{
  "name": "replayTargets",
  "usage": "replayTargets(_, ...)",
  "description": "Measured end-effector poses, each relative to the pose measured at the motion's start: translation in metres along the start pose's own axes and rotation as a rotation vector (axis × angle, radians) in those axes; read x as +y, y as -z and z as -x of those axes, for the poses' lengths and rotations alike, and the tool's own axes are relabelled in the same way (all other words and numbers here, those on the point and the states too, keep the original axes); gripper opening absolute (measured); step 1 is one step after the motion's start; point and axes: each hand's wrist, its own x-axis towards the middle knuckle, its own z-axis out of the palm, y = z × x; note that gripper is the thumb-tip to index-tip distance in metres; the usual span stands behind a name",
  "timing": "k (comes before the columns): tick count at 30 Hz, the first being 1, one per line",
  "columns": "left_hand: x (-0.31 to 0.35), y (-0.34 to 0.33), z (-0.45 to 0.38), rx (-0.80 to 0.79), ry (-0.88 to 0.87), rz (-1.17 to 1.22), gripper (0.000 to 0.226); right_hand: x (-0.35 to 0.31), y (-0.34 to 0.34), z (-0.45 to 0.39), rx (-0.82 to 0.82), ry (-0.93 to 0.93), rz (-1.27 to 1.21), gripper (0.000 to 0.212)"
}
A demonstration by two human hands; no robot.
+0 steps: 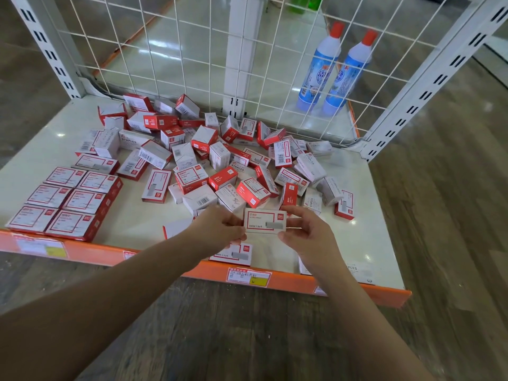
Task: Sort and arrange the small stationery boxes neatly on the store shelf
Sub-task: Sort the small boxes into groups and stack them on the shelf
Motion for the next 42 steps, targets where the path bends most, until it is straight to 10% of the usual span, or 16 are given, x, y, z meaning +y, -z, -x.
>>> replayTargets(21,-0.015,-0.005,0.005,-0.167,-0.152,-0.802,0.043,0.02,0.018,0.004,-0.145,-0.119,0.468,0.038)
replayTargets(42,-0.016,-0.008,-0.001,-0.215,-0.258,-0.893,0.049,0.019,-0.001,0.003,-0.265,0.093,0.837,0.036)
